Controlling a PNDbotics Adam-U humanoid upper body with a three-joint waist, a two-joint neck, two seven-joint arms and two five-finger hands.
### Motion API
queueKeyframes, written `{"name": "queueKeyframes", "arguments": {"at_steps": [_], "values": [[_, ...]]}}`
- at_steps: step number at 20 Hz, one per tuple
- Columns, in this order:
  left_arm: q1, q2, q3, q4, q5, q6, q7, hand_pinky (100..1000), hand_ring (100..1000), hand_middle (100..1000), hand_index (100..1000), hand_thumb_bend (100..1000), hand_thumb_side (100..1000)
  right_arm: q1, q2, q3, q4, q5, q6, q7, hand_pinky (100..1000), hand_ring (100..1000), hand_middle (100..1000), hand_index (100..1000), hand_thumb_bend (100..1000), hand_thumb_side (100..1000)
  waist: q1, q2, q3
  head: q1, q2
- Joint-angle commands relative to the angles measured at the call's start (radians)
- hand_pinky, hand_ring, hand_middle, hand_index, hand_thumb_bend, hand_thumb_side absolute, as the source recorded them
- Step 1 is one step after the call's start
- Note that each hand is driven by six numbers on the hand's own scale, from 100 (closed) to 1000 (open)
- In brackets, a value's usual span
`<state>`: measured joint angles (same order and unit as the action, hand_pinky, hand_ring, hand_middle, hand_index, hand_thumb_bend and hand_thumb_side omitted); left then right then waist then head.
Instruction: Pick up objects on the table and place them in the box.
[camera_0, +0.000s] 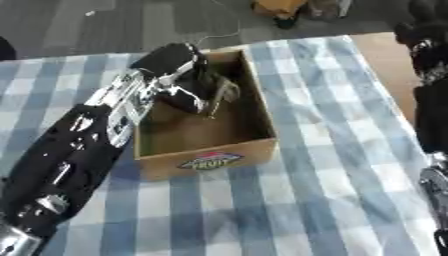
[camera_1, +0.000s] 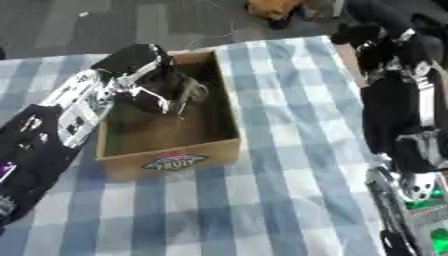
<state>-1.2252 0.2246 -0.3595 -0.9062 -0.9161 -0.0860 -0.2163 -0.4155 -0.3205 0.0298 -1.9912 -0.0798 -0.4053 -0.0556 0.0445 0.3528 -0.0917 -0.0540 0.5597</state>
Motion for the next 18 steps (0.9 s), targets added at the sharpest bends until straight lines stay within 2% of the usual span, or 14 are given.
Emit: {"name": "queueKeyframes", "arguments": {"at_steps": [1,3,5,8,9,12,15,18], "values": [[-0.015,0.010,0.006,0.006,-0.003,-0.019,-0.025,541,611,612,665,176,320,-0.013,-0.008,-0.002,-0.009,-0.004,0.006,-0.003,931,969,613,874,902,966,-0.005,-0.018,0.001,-0.001,-0.007],[-0.015,0.010,0.004,0.006,0.001,-0.035,-0.051,607,680,685,718,254,353,-0.013,-0.007,-0.002,-0.009,-0.004,0.007,-0.004,931,969,614,874,903,964,-0.006,-0.019,0.000,-0.001,-0.008],[-0.016,0.011,0.004,0.004,0.006,-0.053,-0.081,636,718,720,746,361,394,-0.014,-0.007,-0.001,-0.009,-0.005,0.008,-0.005,931,969,614,874,903,964,-0.007,-0.019,0.001,-0.001,-0.008],[-0.018,0.012,0.007,0.001,0.012,-0.076,-0.119,669,761,767,820,595,443,-0.016,-0.005,0.000,-0.009,-0.006,0.009,-0.006,931,969,614,874,904,959,-0.008,-0.020,0.000,0.000,-0.010],[-0.020,0.014,0.010,-0.003,0.011,-0.081,-0.125,670,762,769,827,623,444,-0.016,-0.005,0.000,-0.009,-0.007,0.009,-0.007,931,969,613,873,904,960,-0.008,-0.021,0.000,0.000,-0.010],[-0.027,0.022,0.018,-0.017,-0.007,-0.086,-0.110,667,762,764,833,593,432,-0.016,-0.005,0.002,-0.009,-0.008,0.010,-0.006,931,969,613,874,903,961,-0.009,-0.022,0.000,-0.001,-0.011],[-0.033,0.027,0.030,-0.034,0.003,-0.082,-0.082,650,748,742,806,502,380,-0.014,-0.005,0.002,-0.009,-0.008,0.012,-0.005,931,970,614,874,903,963,-0.008,-0.025,0.002,-0.002,-0.010],[-0.036,0.038,0.032,-0.059,0.020,-0.079,-0.046,647,744,736,797,491,370,-0.012,-0.007,0.002,-0.009,-0.008,0.013,-0.005,931,969,614,874,904,962,-0.007,-0.029,0.005,-0.005,-0.009]]}}
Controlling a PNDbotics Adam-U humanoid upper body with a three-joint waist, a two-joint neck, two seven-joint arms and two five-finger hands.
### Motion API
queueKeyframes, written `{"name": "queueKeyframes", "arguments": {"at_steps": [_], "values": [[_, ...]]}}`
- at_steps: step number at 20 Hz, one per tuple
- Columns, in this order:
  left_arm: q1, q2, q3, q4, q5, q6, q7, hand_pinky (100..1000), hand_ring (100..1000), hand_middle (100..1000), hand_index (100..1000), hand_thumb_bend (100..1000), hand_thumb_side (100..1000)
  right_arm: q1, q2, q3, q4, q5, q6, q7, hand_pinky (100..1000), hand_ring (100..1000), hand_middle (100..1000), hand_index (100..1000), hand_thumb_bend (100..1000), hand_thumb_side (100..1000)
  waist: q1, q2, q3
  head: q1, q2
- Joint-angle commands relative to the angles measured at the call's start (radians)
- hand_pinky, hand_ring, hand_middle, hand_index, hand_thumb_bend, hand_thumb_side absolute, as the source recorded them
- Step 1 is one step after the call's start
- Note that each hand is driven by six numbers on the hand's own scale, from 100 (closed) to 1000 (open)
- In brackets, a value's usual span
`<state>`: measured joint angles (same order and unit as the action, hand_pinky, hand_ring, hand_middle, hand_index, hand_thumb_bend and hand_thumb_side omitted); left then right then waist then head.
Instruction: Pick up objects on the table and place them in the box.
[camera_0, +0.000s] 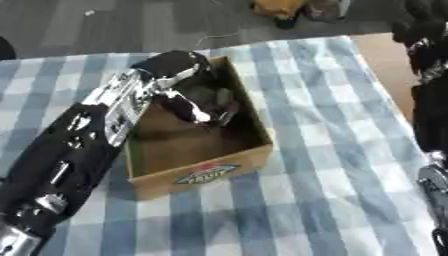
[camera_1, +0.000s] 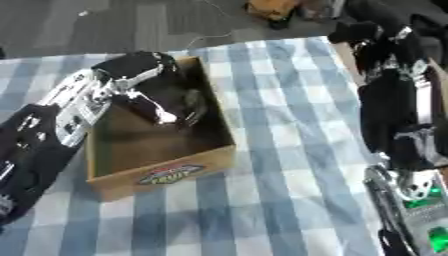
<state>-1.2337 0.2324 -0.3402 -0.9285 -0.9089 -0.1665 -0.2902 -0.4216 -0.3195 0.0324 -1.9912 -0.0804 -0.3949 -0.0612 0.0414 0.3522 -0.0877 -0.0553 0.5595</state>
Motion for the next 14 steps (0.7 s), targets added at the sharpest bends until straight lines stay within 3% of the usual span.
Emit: {"name": "queueKeyframes", "arguments": {"at_steps": [1,4,7,11,14], "values": [[-0.027,0.034,0.012,-0.044,0.020,0.000,0.040,648,743,737,804,507,365,-0.004,-0.009,0.000,-0.009,-0.007,0.003,0.000,930,969,614,873,904,961,-0.003,-0.031,0.002,-0.005,-0.008],[-0.023,0.053,0.011,-0.078,0.060,-0.009,0.075,648,737,732,809,505,333,0.001,-0.013,0.000,-0.009,-0.007,0.004,0.000,930,968,614,873,905,958,-0.001,-0.039,0.008,-0.014,-0.002],[-0.008,0.083,0.010,-0.152,0.143,-0.009,0.112,640,713,707,798,443,261,0.008,-0.018,-0.003,-0.009,-0.005,0.005,-0.003,928,967,615,872,908,950,0.001,-0.049,0.021,-0.027,0.007],[0.016,0.133,0.020,-0.308,0.324,0.031,0.148,628,682,685,798,386,153,0.013,-0.022,-0.008,-0.009,-0.003,0.003,-0.009,927,965,616,872,911,940,-0.001,-0.057,0.039,-0.040,0.019],[0.040,0.173,0.058,-0.455,0.510,0.094,0.181,622,663,671,798,326,100,0.017,-0.021,-0.012,-0.009,-0.001,0.001,-0.014,925,964,617,871,914,933,-0.008,-0.061,0.051,-0.050,0.034]]}}
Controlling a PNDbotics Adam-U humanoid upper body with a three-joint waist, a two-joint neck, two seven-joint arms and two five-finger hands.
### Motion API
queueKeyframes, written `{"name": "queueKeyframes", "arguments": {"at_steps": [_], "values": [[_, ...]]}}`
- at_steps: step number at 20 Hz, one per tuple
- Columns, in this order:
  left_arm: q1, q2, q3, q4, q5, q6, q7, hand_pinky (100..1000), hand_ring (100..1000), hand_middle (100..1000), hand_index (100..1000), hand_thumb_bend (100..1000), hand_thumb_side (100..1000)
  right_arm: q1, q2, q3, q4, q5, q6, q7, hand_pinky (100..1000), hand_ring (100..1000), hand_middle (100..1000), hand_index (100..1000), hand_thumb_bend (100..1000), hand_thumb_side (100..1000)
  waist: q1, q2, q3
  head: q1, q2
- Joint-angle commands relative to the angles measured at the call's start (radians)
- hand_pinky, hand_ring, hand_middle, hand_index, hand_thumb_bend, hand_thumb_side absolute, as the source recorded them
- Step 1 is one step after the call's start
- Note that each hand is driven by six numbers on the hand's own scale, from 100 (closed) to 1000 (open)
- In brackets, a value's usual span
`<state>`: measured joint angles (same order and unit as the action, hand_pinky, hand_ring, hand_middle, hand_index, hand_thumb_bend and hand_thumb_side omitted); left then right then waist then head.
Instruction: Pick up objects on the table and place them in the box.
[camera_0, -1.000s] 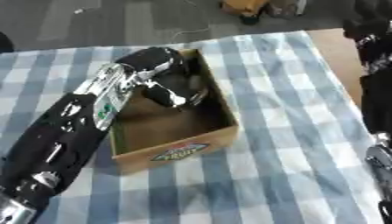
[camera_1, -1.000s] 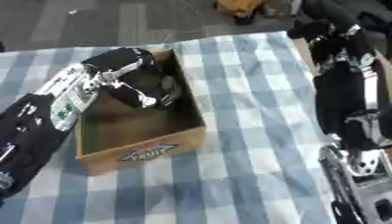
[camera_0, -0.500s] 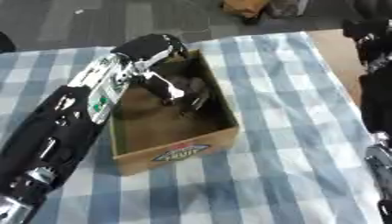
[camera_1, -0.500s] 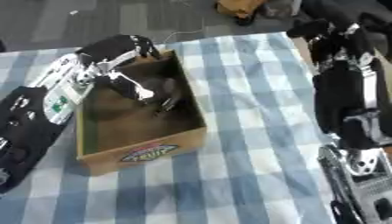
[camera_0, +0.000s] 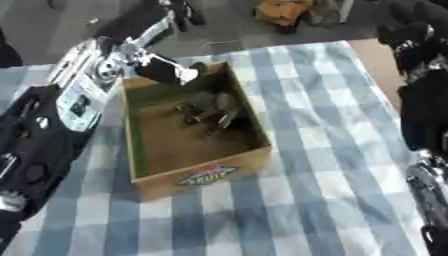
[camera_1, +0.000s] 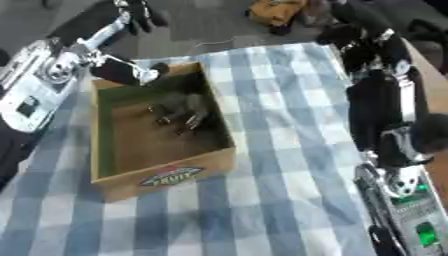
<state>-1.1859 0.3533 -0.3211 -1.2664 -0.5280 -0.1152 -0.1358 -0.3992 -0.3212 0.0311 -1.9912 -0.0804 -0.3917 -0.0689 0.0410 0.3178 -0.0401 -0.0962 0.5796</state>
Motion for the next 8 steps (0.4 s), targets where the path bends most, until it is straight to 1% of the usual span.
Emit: {"name": "queueKeyframes", "arguments": {"at_steps": [1,4,8], "values": [[0.000,0.066,0.056,-0.165,0.193,0.065,0.042,620,658,666,796,312,100,-0.005,-0.019,-0.013,-0.009,0.000,-0.004,-0.009,924,963,618,871,915,929,-0.011,-0.029,0.007,-0.012,0.017],[0.043,0.112,0.105,-0.305,0.363,0.123,0.088,616,650,659,788,267,100,-0.001,-0.019,-0.020,-0.009,0.002,-0.009,-0.018,920,959,619,869,921,913,-0.020,-0.037,0.023,-0.019,0.037],[0.130,0.164,0.163,-0.457,0.539,0.184,0.143,612,644,654,792,187,100,0.004,-0.016,-0.028,-0.009,0.004,-0.013,-0.029,916,955,621,868,927,900,-0.037,-0.050,0.043,-0.014,0.070]]}}
